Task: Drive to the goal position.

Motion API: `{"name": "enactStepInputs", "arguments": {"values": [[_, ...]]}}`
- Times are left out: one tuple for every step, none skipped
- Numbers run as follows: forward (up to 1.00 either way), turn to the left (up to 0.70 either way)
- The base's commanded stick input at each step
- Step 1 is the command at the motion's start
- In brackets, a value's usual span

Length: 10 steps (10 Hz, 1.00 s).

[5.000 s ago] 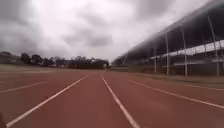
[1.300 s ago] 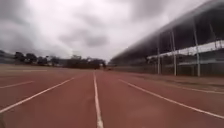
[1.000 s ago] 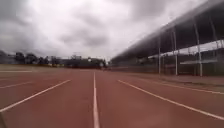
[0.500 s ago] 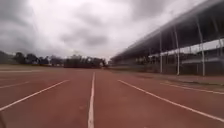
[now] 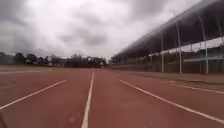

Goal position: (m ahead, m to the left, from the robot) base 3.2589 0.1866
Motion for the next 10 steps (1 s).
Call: {"name": "enactStepInputs", "arguments": {"values": [[0.7,0.0],[0.7,0.0],[0.7,0.0],[0.7,0.0],[0.7,0.0],[0.7,0.0],[0.7,0.0],[0.7,0.0],[0.7,0.0],[0.7,0.0]]}}
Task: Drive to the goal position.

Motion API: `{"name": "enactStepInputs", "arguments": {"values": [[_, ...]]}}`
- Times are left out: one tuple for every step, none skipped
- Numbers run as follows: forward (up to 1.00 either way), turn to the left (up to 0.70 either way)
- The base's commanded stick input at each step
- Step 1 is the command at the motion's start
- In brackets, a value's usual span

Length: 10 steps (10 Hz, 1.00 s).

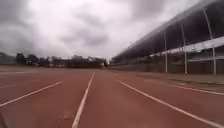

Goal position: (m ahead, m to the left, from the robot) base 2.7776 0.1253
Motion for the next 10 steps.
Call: {"name": "enactStepInputs", "arguments": {"values": [[0.7,0.0],[0.7,0.0],[0.7,0.0],[0.7,0.0],[0.7,0.0],[0.7,0.0],[0.7,0.0],[0.7,0.0],[0.7,0.0],[0.7,0.0]]}}
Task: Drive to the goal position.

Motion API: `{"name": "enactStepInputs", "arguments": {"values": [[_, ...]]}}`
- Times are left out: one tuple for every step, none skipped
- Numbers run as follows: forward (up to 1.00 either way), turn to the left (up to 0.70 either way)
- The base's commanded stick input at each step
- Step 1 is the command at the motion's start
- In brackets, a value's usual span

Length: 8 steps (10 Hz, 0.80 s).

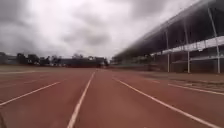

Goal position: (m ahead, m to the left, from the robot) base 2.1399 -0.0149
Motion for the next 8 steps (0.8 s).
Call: {"name": "enactStepInputs", "arguments": {"values": [[0.7,0.0],[0.7,0.0],[0.7,0.0],[0.7,0.0],[0.7,0.0],[0.7,0.0],[0.7,0.0],[0.7,0.0]]}}
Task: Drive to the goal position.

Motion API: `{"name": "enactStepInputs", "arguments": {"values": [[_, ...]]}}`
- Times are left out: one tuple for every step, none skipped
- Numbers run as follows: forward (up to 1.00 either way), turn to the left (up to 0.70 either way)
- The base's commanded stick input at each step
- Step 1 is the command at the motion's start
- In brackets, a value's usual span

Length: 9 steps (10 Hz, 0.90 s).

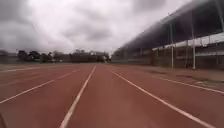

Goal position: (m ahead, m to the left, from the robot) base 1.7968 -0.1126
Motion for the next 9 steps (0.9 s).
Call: {"name": "enactStepInputs", "arguments": {"values": [[0.7,0.0],[0.7,0.0],[0.7,0.0],[0.7,0.0],[0.7,0.0],[0.7,0.0],[0.7,0.0],[0.7,0.0],[0.7,0.0]]}}
